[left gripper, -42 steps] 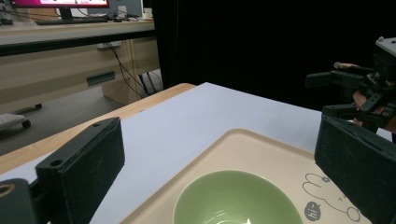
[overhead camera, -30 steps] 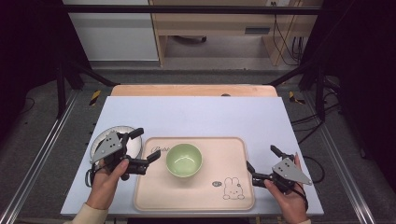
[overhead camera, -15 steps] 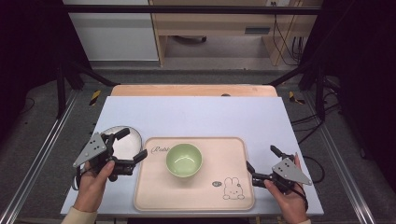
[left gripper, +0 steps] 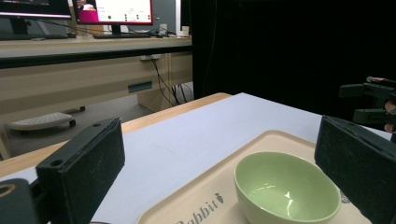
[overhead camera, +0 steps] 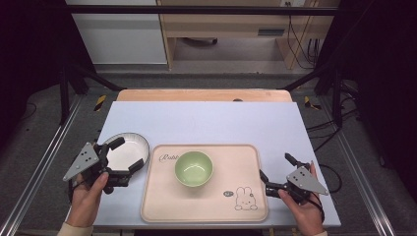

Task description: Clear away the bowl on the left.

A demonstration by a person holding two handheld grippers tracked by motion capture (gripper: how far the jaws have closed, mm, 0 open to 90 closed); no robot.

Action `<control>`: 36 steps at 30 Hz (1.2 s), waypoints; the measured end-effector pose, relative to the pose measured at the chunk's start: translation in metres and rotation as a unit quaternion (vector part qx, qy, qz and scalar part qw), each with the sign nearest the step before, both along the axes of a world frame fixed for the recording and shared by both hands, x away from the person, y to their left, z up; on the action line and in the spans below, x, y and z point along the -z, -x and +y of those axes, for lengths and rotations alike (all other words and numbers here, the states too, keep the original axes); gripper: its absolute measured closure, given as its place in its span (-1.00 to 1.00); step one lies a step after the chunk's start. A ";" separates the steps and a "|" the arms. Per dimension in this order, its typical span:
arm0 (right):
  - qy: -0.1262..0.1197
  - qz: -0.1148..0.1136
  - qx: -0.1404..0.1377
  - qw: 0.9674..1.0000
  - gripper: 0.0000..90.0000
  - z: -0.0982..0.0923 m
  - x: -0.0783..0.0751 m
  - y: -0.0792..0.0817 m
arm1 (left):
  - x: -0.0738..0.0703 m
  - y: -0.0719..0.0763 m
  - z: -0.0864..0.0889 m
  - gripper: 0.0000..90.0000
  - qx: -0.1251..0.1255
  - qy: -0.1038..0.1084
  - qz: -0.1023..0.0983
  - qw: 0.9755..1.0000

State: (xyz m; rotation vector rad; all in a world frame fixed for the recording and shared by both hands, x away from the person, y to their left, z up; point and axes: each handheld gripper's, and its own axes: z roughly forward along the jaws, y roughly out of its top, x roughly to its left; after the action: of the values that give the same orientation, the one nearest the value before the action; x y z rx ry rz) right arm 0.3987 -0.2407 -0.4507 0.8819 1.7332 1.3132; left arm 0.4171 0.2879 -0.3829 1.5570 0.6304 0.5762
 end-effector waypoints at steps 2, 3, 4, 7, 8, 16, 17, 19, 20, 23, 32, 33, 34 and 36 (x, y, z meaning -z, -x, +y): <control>0.000 0.000 0.000 1.000 -0.94 0.000 0.000 0.000 | 0.001 0.001 0.004 -0.96 -0.003 -0.003 0.000 1.000; 0.000 0.000 0.000 1.000 -0.94 0.000 0.000 0.000 | 0.002 0.001 0.005 -0.96 -0.006 -0.001 0.000 1.000; 0.000 0.000 0.000 1.000 -0.94 0.000 0.000 0.000 | 0.003 0.002 0.007 -0.96 -0.007 0.000 0.001 1.000; 0.000 0.000 0.000 1.000 -0.94 0.000 0.000 0.000 | 0.004 0.003 0.012 -0.96 -0.013 -0.003 0.001 1.000; 0.000 0.000 0.000 1.000 -0.94 0.000 0.000 0.000 | 0.005 0.003 0.013 -0.96 -0.015 -0.001 0.000 1.000; 0.000 0.001 0.001 1.000 -0.94 0.000 0.000 0.000 | 0.014 0.007 0.029 -0.96 -0.035 -0.001 0.005 0.999; 0.000 0.001 0.001 1.000 -0.94 0.000 0.000 0.000 | 0.016 0.007 0.031 -0.96 -0.038 0.000 0.007 0.999; 0.001 0.001 0.000 1.000 -0.94 0.000 0.000 0.000 | 0.018 0.008 0.034 -0.96 -0.041 0.000 0.008 0.999; 0.000 0.001 0.000 1.000 -0.94 0.000 0.000 0.000 | 0.019 0.008 0.035 -0.96 -0.043 0.001 0.008 0.999; 0.000 0.001 0.001 1.000 -0.94 0.000 0.000 0.000 | 0.022 0.009 0.038 -0.95 -0.048 0.000 0.010 0.999; 0.001 0.001 0.000 1.000 -0.94 0.000 0.001 0.000 | 0.032 0.012 0.047 -0.95 -0.059 -0.006 0.015 0.998; 0.001 0.001 0.000 1.000 -0.94 0.000 0.001 0.000 | 0.033 0.012 0.047 -0.95 -0.060 -0.006 0.015 0.998; 0.001 0.001 0.000 1.000 -0.94 0.000 0.001 0.000 | 0.034 0.013 0.048 -0.95 -0.062 -0.006 0.016 0.998; 0.002 0.002 0.000 1.000 -0.94 0.000 0.001 0.000 | 0.035 0.013 0.050 -0.95 -0.063 -0.006 0.017 0.998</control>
State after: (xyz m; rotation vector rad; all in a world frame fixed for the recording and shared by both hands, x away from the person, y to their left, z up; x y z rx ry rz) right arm 0.3991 -0.2407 -0.4513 0.8827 1.7378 1.3088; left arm 0.4039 0.3376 -0.4184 1.5476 0.7563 0.6509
